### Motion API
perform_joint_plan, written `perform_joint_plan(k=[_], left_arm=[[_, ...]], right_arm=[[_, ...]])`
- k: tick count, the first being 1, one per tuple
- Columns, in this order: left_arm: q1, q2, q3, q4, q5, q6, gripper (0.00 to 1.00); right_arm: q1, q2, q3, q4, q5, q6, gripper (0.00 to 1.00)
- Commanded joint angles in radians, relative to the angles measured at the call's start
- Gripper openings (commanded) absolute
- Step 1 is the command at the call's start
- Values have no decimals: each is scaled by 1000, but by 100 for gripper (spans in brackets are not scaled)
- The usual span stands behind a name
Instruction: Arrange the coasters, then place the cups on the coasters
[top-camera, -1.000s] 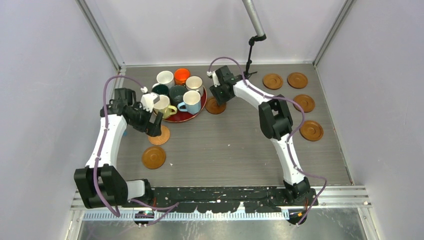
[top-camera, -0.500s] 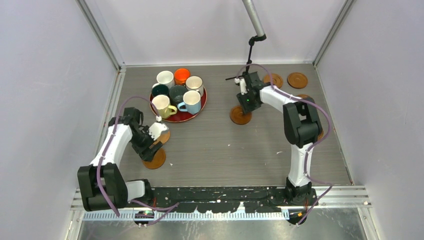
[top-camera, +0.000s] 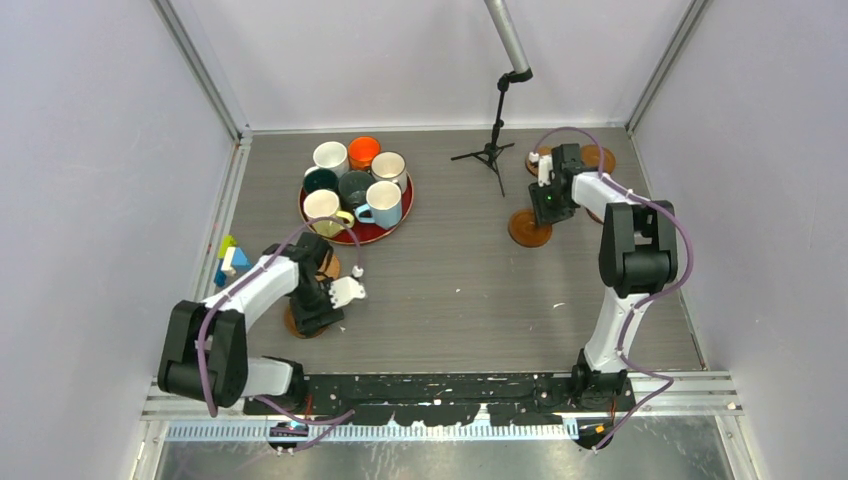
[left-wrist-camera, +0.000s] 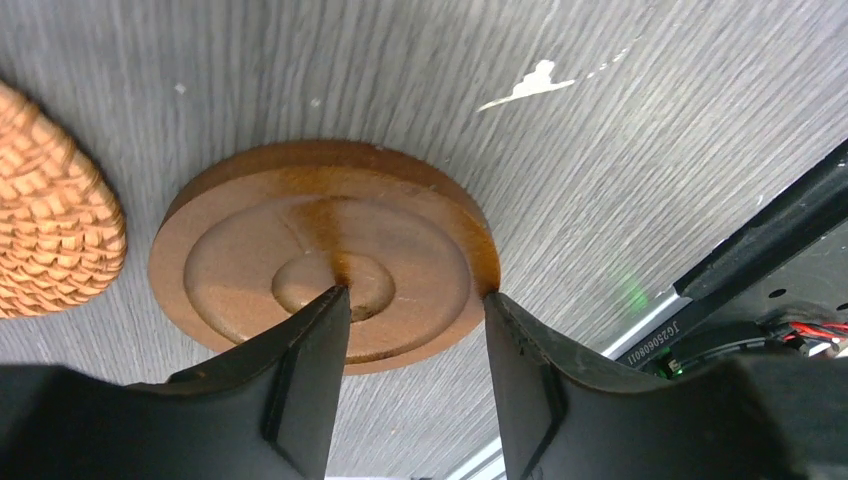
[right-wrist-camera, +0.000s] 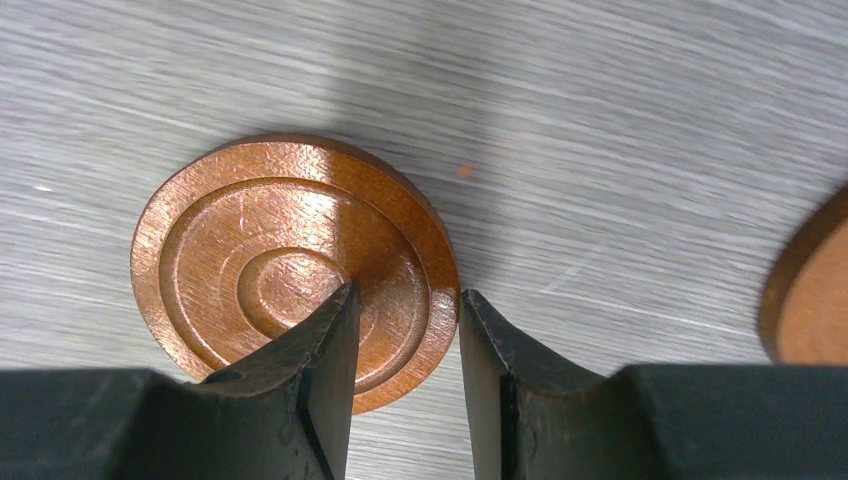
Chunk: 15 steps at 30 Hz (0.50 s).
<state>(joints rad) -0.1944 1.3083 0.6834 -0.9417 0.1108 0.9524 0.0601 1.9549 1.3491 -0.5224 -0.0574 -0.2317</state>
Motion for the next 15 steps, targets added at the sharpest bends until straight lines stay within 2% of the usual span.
perform_joint_plan(k=[1,8,15], left_arm=[[-98,49,23,83,-6,-48,53],[-298,191,120,109,26,-150,50],[-469,403,341,103,100,-233,47]], right_arm=[[-61,38,18,-46,90,-72,43],[-126,88,96,-54,77,-78,43],[-143,140,183,-56,46,-61,43]])
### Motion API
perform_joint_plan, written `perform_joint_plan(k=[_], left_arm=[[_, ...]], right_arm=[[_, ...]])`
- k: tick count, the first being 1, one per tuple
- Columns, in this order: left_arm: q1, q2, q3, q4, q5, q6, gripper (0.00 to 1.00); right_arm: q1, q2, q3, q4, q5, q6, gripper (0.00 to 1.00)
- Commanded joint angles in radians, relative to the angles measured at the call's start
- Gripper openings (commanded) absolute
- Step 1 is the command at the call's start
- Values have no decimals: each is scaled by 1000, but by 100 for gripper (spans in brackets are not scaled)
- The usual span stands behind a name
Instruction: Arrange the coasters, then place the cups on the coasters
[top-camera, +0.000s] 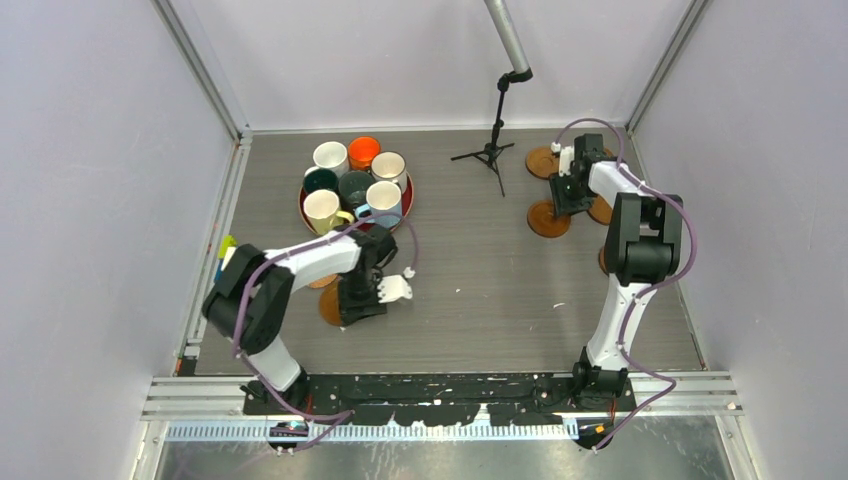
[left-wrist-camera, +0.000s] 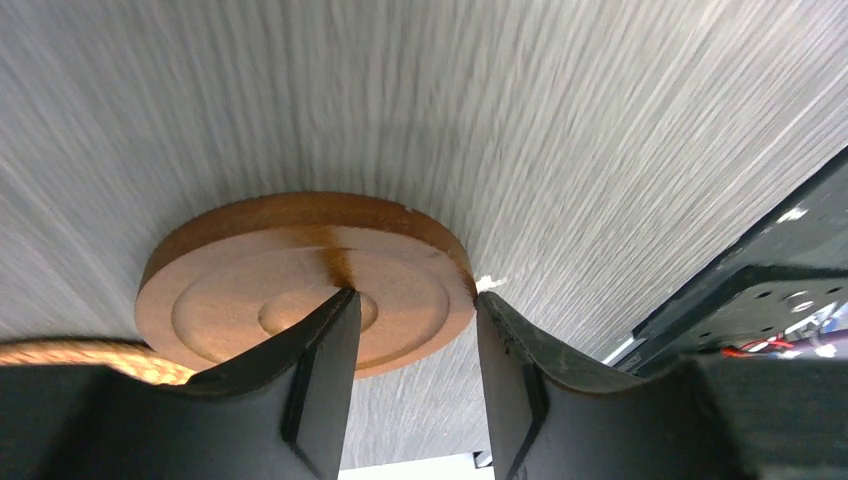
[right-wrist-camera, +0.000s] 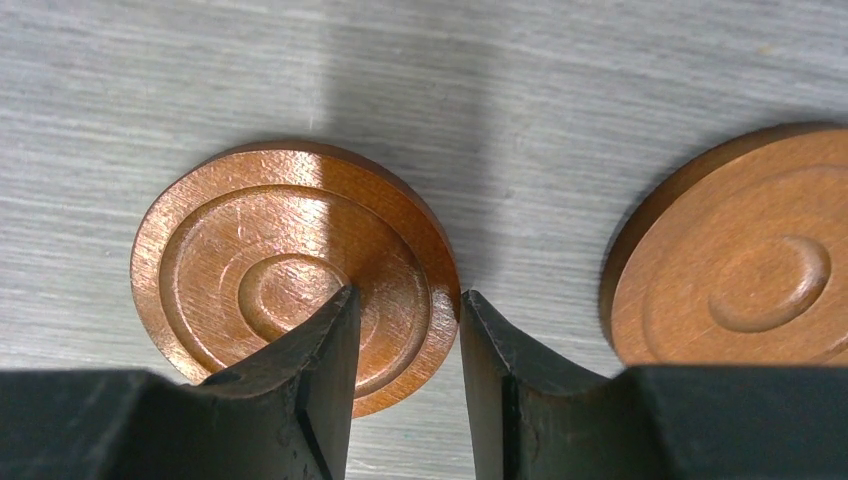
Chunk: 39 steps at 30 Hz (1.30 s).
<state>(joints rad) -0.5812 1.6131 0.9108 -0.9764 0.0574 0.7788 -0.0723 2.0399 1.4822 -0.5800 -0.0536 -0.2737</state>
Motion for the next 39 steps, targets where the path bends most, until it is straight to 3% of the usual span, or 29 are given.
perform_joint_plan(k=[1,13,19,25,31,39], left_arm=[[-104,124,152,137,165,-72,47],[-328,434,708,182,253,-230,48],[-334,419,878,179,258,-313,60],[-264,220,808,31,276,-320,73],[-13,-45,540,-46,303,-306,75],[234,-329,282,-62,285,-287,81]], right_arm=[[-11,66,65,1,32,-14,43],[-11,119,183,-18,-13,35,46],[-11,49,183,-47,-56,42,54],[4,-27,184,-96,-97,23,59],[34,-22,210,-110,-59,6,60],[68,15,211,-134,-86,13,57]])
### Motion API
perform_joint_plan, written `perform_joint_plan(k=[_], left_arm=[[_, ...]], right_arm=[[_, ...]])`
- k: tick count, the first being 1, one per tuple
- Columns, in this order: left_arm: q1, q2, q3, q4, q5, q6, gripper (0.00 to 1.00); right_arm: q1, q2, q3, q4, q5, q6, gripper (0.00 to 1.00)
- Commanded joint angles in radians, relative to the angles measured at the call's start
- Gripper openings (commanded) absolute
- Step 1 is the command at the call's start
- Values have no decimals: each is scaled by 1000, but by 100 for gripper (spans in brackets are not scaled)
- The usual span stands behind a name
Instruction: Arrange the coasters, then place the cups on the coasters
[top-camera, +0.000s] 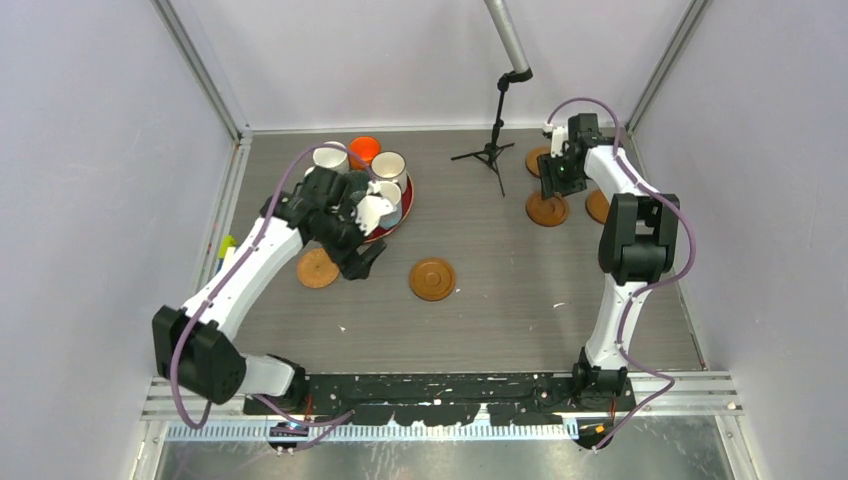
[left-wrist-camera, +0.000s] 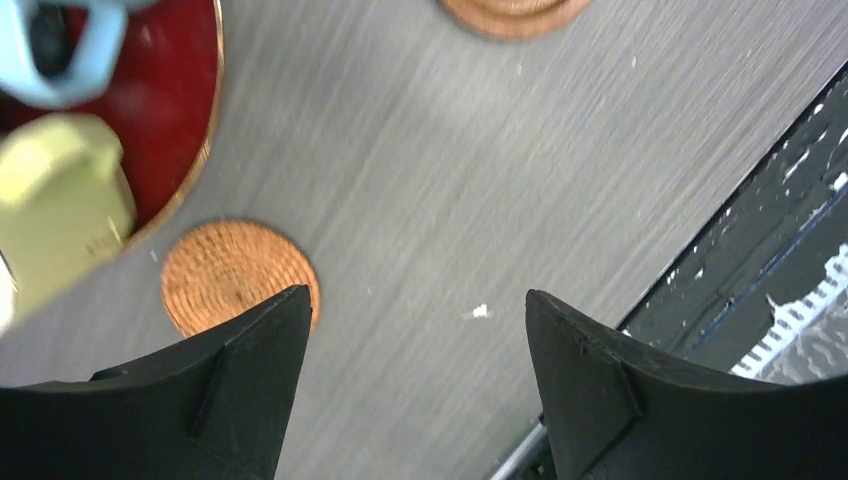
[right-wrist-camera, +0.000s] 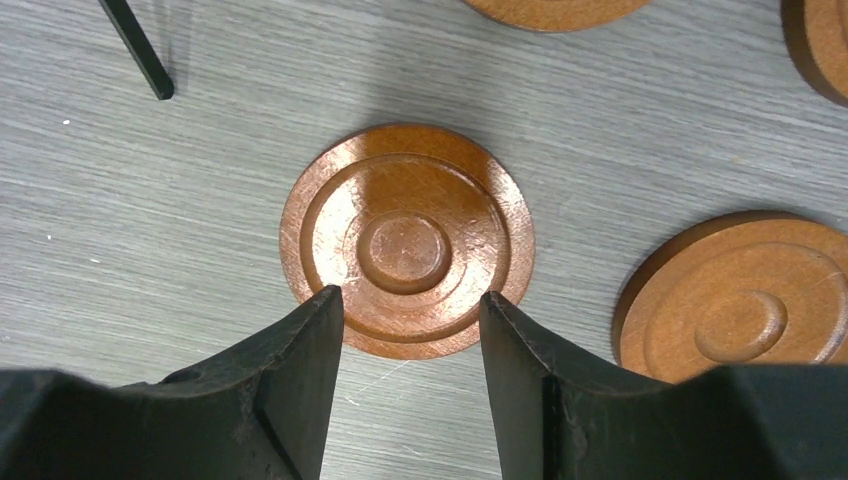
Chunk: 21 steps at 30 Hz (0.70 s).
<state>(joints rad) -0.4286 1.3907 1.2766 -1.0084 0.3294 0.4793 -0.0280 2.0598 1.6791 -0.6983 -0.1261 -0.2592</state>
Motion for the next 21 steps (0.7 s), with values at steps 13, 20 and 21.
perform_joint_plan(k=[13,20,21], left_arm=[[474,-181,-270,1,54,139,82],[626,-120,-348,95,99,277,78],[626,-119,-366,117,102,299,77]], right_arm=[[118,-27,-43,-39,-62,-2,54],[341,-178,-236,18,-122,24,58],[376,-183,-247,28,-115,36,58]])
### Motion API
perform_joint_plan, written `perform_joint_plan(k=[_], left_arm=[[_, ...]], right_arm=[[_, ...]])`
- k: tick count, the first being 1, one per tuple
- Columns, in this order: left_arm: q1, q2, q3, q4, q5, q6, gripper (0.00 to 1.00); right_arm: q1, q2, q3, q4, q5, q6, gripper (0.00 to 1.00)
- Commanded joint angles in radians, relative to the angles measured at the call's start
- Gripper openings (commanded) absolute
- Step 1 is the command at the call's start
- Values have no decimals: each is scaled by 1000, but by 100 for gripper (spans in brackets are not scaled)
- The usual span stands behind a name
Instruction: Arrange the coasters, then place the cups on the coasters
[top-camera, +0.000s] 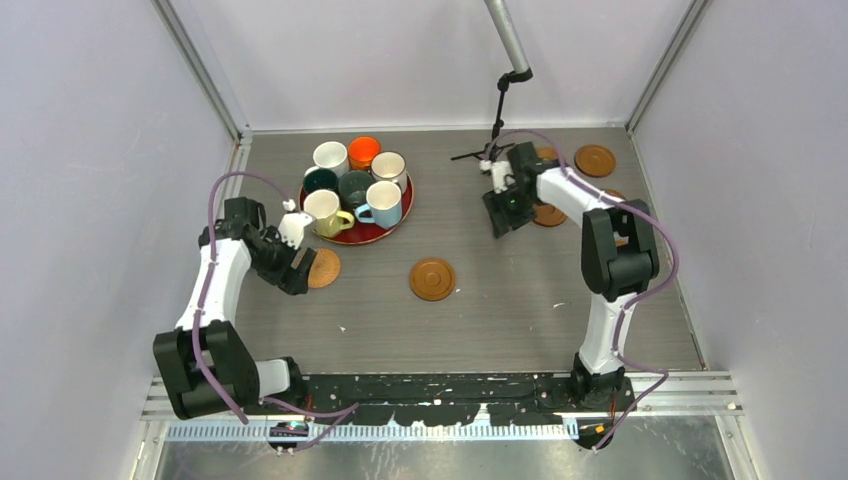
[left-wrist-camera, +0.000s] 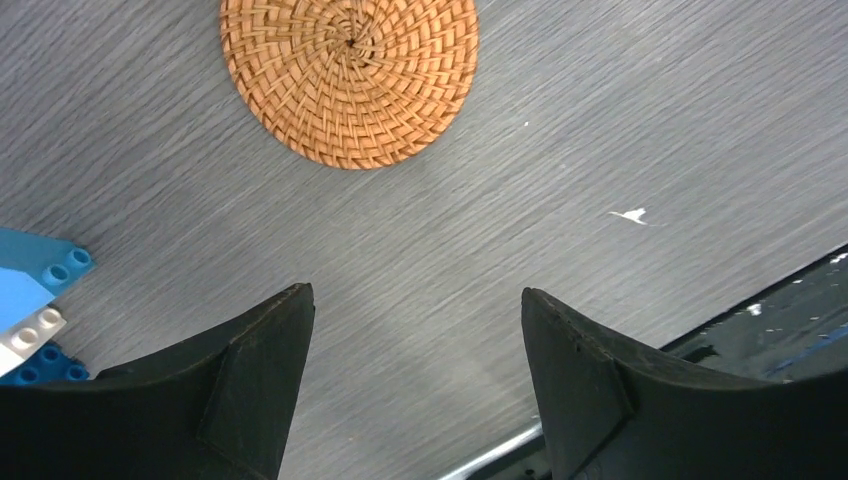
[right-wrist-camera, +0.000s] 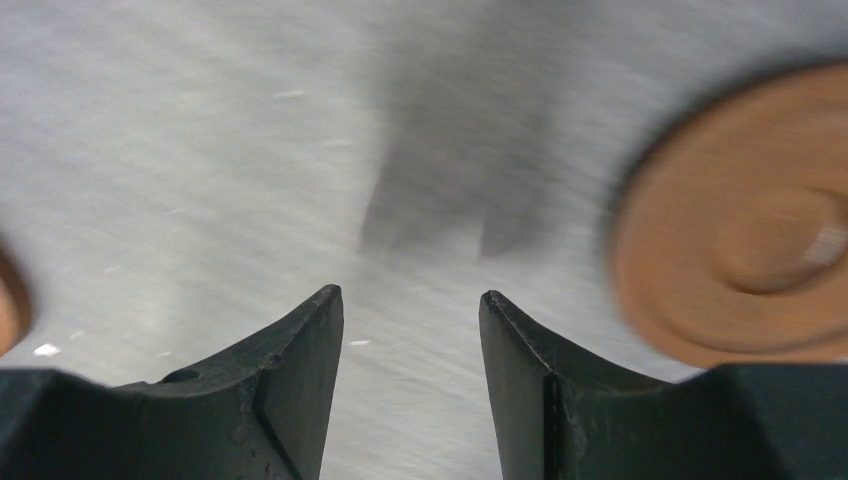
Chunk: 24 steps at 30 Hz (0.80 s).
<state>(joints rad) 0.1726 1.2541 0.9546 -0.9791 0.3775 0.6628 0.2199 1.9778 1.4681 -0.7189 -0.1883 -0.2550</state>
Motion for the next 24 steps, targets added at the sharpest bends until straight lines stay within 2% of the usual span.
perform_joint_plan(k=[1,8,16,24], left_arm=[[25,16,-67,118,53,132,76],[25,2,-153,281,102,186,71],[17,64,-168,363,194,289,58],[-32,130,-182,435,182,337,54]], right_arm=[[162,-104,-45,58,-47,43,58],[334,-93,-87,137,-4,89,59],[442,-76,-74,156,16,122,60],[507,-39,-117,208,173,128,62]])
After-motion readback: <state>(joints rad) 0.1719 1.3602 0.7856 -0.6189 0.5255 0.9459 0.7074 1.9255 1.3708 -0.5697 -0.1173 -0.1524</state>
